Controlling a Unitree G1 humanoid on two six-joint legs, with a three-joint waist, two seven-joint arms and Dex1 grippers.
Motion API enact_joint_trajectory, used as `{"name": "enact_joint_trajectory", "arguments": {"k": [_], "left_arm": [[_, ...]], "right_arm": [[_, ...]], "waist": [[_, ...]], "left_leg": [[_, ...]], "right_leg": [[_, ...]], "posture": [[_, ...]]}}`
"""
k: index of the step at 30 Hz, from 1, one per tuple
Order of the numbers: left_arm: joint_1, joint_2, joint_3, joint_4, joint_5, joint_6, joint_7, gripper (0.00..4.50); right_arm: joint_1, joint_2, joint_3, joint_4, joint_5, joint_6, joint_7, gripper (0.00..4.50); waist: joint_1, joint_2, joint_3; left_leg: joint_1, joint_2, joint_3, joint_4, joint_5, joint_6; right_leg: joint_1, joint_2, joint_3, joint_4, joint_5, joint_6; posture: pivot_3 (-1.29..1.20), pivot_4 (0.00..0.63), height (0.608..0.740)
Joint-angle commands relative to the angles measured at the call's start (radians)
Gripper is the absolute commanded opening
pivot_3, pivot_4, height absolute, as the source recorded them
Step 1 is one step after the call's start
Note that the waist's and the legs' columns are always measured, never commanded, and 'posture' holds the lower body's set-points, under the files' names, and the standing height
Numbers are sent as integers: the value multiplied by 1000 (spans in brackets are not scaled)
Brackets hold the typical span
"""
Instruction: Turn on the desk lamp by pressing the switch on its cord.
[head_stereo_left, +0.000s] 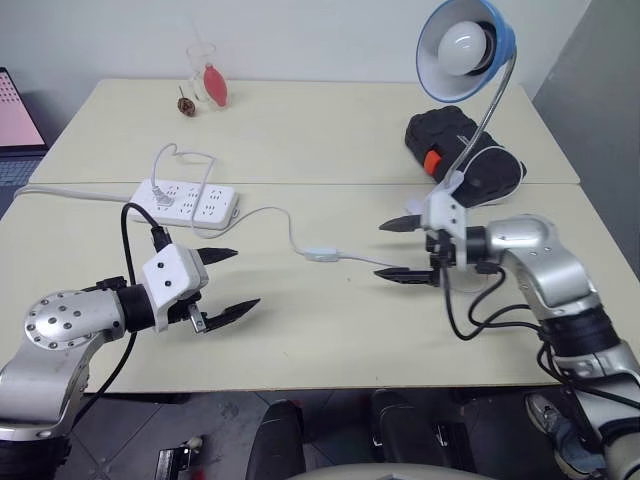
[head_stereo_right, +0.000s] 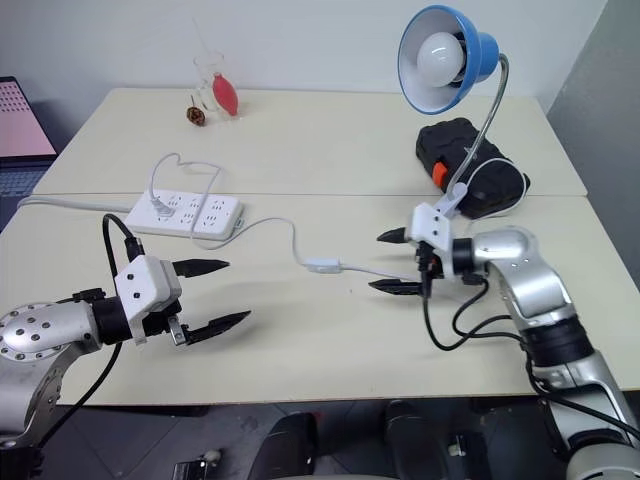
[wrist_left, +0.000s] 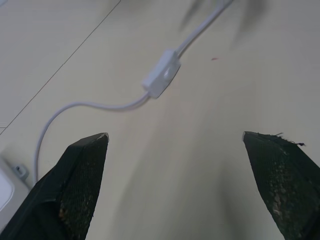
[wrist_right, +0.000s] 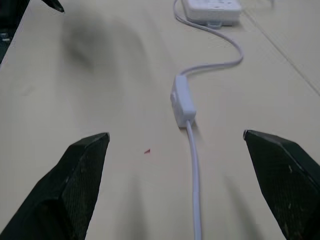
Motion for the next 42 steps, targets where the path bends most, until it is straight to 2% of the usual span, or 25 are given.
{"name": "enact_joint_trajectory", "arguments": {"k": [1, 5, 12, 22, 26, 34, 38, 39, 42], "left_arm": [[-6, 16, 28, -30, -29, 15, -7, 4465], [-7, 21, 28, -25, -22, 13, -8, 4465], [-6, 13, 31, -27, -23, 11, 0, 4465], [5, 0, 39, -34, -14, 2, 22, 4465], [-4, -3, 35, -26, -14, -4, 31, 4500], [-9, -7, 23, -2, -7, -27, 31, 4500], [-18, -12, 10, 12, 5, -42, 32, 4500], [-22, -13, 6, 14, 7, -44, 32, 4500], [-41, -15, -11, 20, 8, -45, 25, 4500]], "right_arm": [[-92, 66, 34, 114, -45, -48, -3, 4500], [-183, 160, 81, 295, -122, -120, -39, 4500], [-268, 257, 96, 519, -183, -203, -40, 4500], [-307, 312, 78, 647, -205, -250, -35, 4500], [-314, 326, 73, 677, -207, -261, -40, 3827], [-317, 323, 88, 708, -256, -342, -37, 1529], [-307, 313, 95, 696, -276, -388, -25, 531], [-305, 310, 94, 688, -276, -395, -18, 359], [-296, 296, 89, 638, -267, -390, 26, 369]], "waist": [[0, 0, 0], [-4, 0, 0], [1, 0, 0], [-1, 0, 0], [-1, 0, 0], [-1, 0, 0], [-1, 0, 0], [-1, 0, 0], [0, 0, 0]], "left_leg": [[0, 0, 0, 0, 0, 0], [0, 0, 0, 0, 0, 0], [-1, 0, -1, 0, 0, 0], [0, 0, -1, 0, 0, 0], [0, 0, -1, 0, 0, 0], [0, 0, -1, 0, 0, 0], [0, 0, -1, 0, 0, 0], [0, 0, -1, 0, 0, 0], [0, 0, -1, 0, 0, 0]], "right_leg": [[0, 0, 0, 0, 0, 0], [-1, 0, 0, 0, 0, 0], [0, 0, -1, 0, 0, 0], [0, 0, -1, 0, 0, -1], [0, 0, -1, 0, 0, -1], [0, 0, -1, 0, 0, -1], [0, 0, -1, 1, 0, -1], [0, 0, -1, 1, 0, -1], [0, 0, -1, 1, 0, -1]], "posture": [[0, 150, 740], [0, 150, 740], [0, 150, 740], [0, 150, 740], [0, 150, 740], [0, 150, 740], [0, 150, 740], [0, 150, 740], [0, 150, 740]]}}
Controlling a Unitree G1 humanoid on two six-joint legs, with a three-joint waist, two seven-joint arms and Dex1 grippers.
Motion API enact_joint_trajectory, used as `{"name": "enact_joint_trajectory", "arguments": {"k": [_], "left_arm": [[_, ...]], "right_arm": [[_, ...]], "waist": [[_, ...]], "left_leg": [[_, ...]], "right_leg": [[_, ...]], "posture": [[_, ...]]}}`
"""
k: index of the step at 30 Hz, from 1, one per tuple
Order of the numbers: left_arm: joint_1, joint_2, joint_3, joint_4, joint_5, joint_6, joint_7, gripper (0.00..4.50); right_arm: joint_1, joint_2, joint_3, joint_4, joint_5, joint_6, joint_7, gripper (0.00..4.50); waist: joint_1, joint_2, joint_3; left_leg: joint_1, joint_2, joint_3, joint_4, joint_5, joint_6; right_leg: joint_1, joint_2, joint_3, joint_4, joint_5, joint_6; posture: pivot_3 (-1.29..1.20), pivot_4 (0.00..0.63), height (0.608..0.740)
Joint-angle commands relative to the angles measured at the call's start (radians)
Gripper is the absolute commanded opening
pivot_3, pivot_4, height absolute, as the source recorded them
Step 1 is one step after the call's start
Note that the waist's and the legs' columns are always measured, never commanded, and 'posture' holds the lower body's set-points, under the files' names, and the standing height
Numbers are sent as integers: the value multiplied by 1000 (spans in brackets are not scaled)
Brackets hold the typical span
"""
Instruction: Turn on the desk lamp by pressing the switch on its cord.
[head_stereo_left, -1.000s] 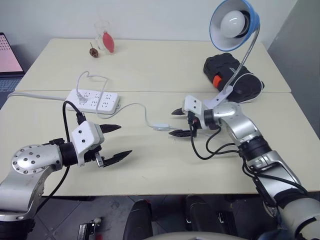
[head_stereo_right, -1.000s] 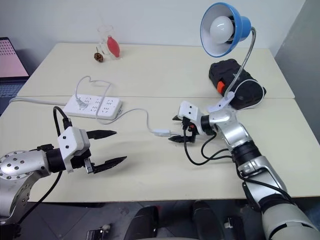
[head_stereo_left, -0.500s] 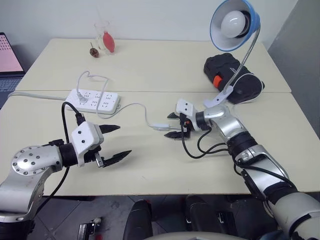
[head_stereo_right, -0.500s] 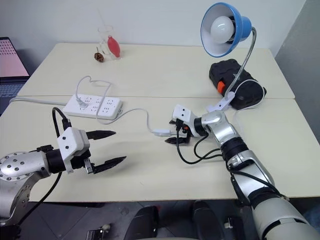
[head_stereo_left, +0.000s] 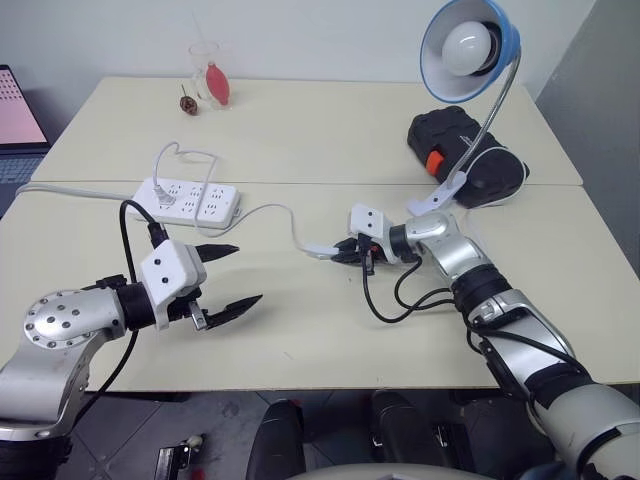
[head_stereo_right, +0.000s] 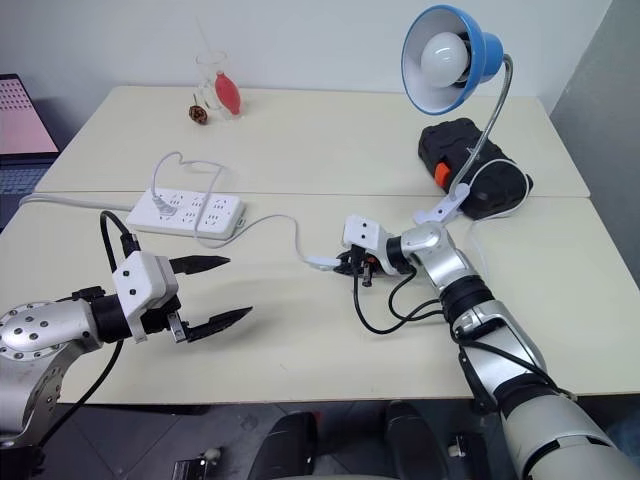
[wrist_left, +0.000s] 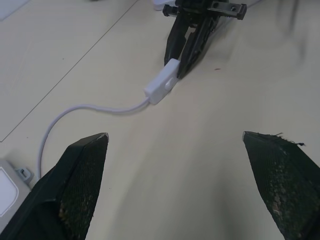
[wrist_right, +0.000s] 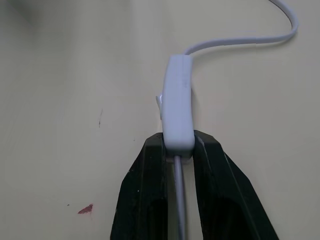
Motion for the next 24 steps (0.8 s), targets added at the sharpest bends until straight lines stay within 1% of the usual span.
{"name": "enact_joint_trajectory", "arguments": {"k": [1, 5, 8, 11, 19, 24], "left_arm": [[-33, -2, -17, -8, 0, -19, -5, 4500], [-73, 8, -47, -11, 3, -19, -21, 4500], [-145, 9, -100, -17, 7, 5, -27, 4500], [-200, 7, -155, -12, 27, 10, -37, 4500], [-337, -48, -288, 67, 80, 8, -45, 4500], [-385, -85, -318, 119, 91, 8, -49, 4500]], "right_arm": [[-3, -30, -14, -106, 24, -2, 72, 368], [24, -74, -29, -256, 60, 61, 135, 368], [53, -116, -37, -439, 106, 163, 174, 369], [74, -140, -33, -558, 128, 239, 187, 368], [92, -159, -12, -688, 134, 329, 169, 368], [95, -167, -4, -715, 135, 348, 162, 368]], "waist": [[0, 0, 0], [1, 0, 0], [3, 0, 0], [2, 0, 0], [1, 0, 0], [1, 0, 0]], "left_leg": [[0, 0, 0, 0, 0, 0], [0, 0, 0, 0, 0, 0], [0, 0, -1, 0, 0, 0], [0, 0, -1, 0, 0, 0], [0, 0, -1, 0, 0, 0], [-1, 0, -1, 0, 0, 0]], "right_leg": [[0, 0, 0, 0, 0, 0], [0, 0, 0, 0, 0, 0], [0, 0, -1, 0, 0, 0], [0, 0, -1, 0, 0, 0], [0, 1, -1, 0, 0, 0], [0, 0, -1, 0, 0, 0]], "posture": [[0, 150, 740], [0, 150, 740], [0, 150, 740], [0, 150, 740], [0, 150, 740], [0, 150, 740]]}}
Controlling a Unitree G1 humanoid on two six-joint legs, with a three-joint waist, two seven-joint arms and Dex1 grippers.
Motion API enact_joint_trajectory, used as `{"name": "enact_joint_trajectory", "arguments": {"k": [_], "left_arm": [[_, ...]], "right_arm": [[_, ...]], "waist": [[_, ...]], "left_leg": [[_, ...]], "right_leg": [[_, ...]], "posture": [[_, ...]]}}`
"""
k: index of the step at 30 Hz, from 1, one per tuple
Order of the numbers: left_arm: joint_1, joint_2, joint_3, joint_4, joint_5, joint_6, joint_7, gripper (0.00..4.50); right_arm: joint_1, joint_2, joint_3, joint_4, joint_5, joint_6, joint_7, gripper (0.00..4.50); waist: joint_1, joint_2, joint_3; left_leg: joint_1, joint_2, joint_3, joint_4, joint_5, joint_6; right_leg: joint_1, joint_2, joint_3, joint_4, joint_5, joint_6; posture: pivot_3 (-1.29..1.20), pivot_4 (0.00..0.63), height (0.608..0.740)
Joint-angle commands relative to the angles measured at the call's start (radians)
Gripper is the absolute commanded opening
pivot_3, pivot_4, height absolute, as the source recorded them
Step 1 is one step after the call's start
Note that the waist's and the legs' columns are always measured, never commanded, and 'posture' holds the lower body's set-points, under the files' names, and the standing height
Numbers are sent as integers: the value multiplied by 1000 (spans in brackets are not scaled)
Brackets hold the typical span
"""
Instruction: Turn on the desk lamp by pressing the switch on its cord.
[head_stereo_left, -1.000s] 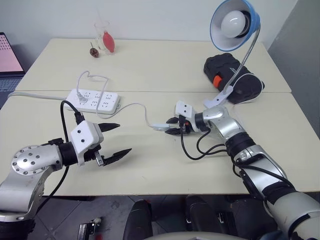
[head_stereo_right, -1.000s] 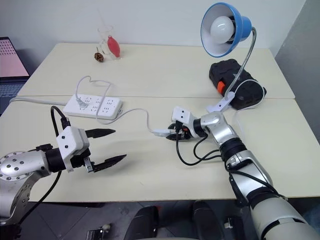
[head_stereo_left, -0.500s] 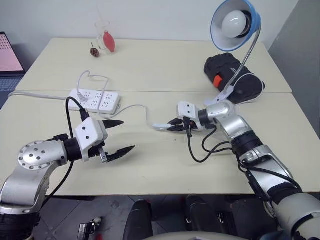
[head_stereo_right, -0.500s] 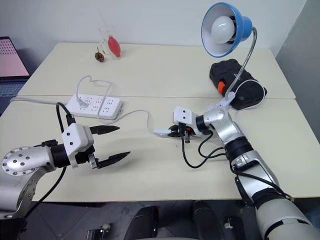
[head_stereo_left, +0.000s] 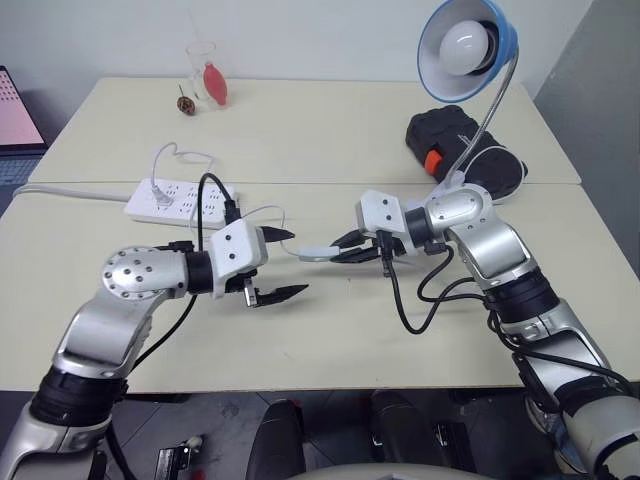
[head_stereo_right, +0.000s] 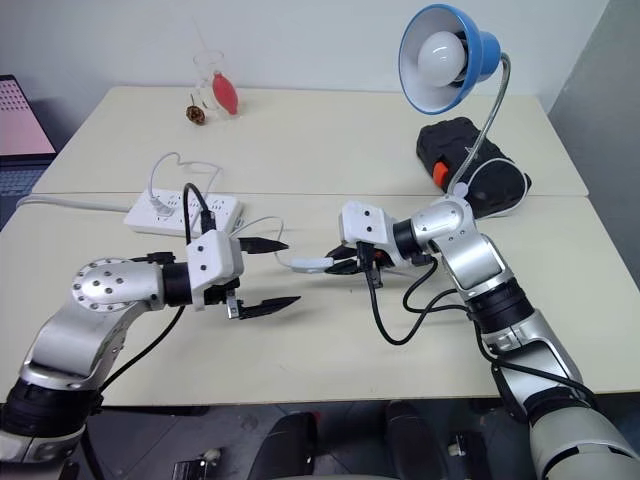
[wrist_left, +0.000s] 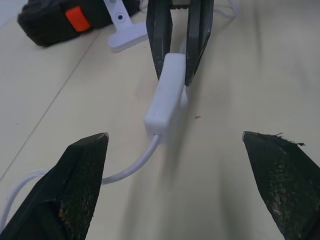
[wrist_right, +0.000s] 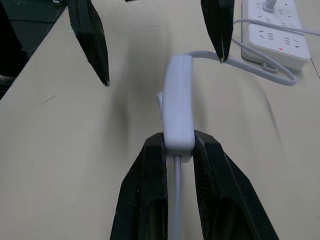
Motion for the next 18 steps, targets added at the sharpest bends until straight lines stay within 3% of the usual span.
{"name": "enact_joint_trajectory", "arguments": {"k": [1, 12, 18], "left_arm": [[-37, -17, 1, 14, -1, -11, -5, 4500], [-65, -47, -13, 57, 2, -15, -28, 4500], [-78, -64, -34, 75, 25, -32, -26, 3271]], "right_arm": [[0, -10, -5, -49, 17, 9, -7, 368], [6, -17, 9, -64, 13, 10, -13, 368], [6, -15, 14, -64, 14, 6, -12, 368]], "waist": [[0, 0, 0], [0, 0, 0], [0, 0, 0]], "left_leg": [[0, 0, 0, 0, 0, 0], [0, 0, 0, 0, 0, 0], [0, 0, 0, 0, 0, 0]], "right_leg": [[0, 0, 0, 0, 0, 0], [0, 0, 0, 0, 0, 0], [0, 0, 0, 0, 0, 0]], "posture": [[0, 150, 740], [0, 150, 740], [0, 150, 740]]}}
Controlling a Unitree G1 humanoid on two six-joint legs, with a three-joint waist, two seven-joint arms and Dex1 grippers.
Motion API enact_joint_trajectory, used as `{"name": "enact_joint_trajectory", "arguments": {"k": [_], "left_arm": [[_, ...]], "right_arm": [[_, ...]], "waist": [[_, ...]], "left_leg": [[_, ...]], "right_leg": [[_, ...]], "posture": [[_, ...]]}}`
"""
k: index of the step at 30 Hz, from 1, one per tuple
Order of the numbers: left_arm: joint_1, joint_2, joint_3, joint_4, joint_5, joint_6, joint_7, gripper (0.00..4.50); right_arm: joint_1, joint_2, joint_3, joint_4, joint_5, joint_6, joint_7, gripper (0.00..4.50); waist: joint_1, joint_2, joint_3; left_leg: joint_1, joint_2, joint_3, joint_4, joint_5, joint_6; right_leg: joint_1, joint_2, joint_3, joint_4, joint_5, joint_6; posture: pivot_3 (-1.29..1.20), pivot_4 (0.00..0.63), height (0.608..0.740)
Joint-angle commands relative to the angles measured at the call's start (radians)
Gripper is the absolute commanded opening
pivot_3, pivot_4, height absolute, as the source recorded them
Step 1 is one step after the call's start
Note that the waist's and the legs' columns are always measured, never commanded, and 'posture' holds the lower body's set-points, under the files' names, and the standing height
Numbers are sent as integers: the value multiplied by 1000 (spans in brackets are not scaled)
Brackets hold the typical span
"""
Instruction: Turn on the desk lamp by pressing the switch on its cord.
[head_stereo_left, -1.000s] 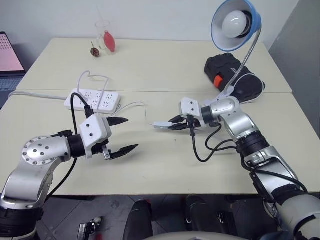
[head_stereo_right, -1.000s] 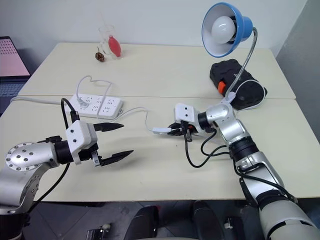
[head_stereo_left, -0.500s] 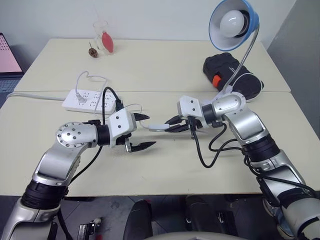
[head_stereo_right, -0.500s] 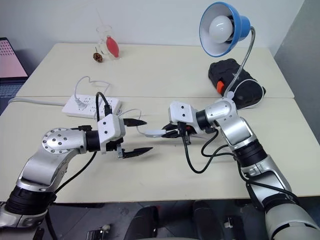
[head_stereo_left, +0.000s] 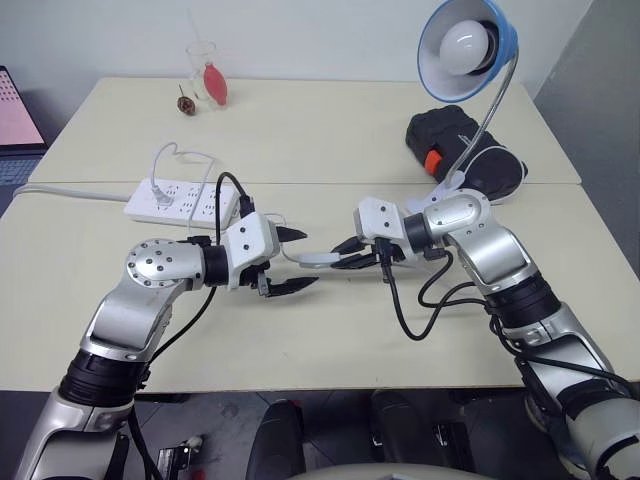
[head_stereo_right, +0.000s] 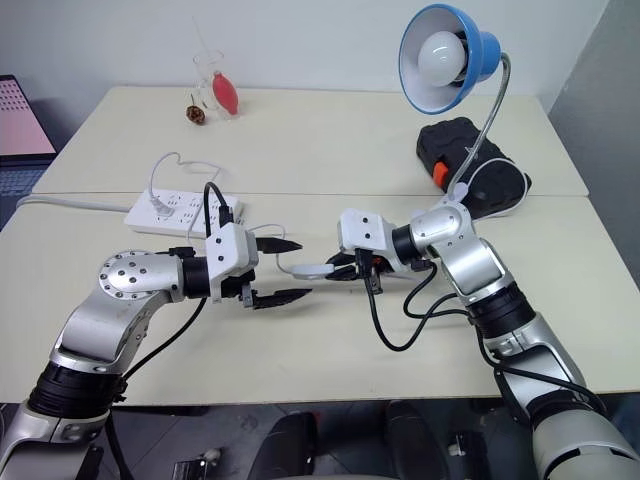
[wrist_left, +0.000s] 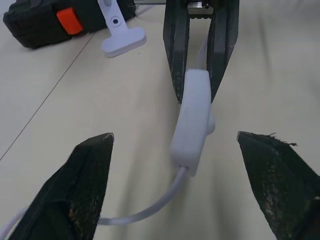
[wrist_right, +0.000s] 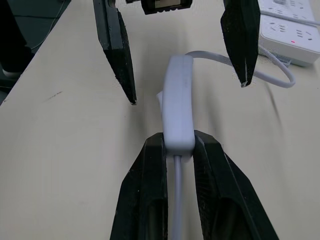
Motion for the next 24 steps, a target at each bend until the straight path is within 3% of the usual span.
{"name": "enact_joint_trajectory", "arguments": {"k": [1, 5, 12, 20, 22, 24], "left_arm": [[-23, -12, -6, 9, 19, -34, 0, 3149], [-29, -21, -17, 34, 45, -64, -1, 2072], [-35, -37, -27, 63, 63, -93, -3, 633], [-48, -38, -13, 105, 70, -162, -23, 556], [-49, -36, -11, 115, 66, -176, -32, 1237], [-45, -32, -9, 122, 64, -194, -38, 1548]], "right_arm": [[-14, -4, -3, -45, 15, -11, 0, 368], [-16, -1, -1, -46, 17, -10, 0, 368], [-15, -3, 2, -54, 23, -7, 2, 368], [-20, -6, 0, -41, 24, -22, 5, 368], [-22, -7, -1, -38, 26, -24, 8, 368], [-23, -8, -2, -36, 29, -23, 12, 368]], "waist": [[0, 0, 0], [0, 0, 0], [0, 0, 0], [0, 0, 0], [0, 0, 0], [0, 0, 0]], "left_leg": [[0, 0, 0, 0, 0, 0], [0, 0, 0, 0, 0, 0], [0, 0, 0, 0, 0, 0], [0, 0, 0, 0, 0, 0], [0, 0, 0, 0, 0, 0], [0, 0, 0, 0, 0, 0]], "right_leg": [[0, 0, 0, 0, 0, 0], [0, 0, 0, 0, 0, 0], [0, 0, 0, 0, 0, 0], [0, 0, 0, 0, 0, 0], [0, 0, 0, 0, 0, 0], [0, 0, 0, 0, 0, 0]], "posture": [[0, 150, 740], [0, 150, 740], [0, 150, 740], [0, 150, 740], [0, 150, 740], [0, 150, 740]]}}
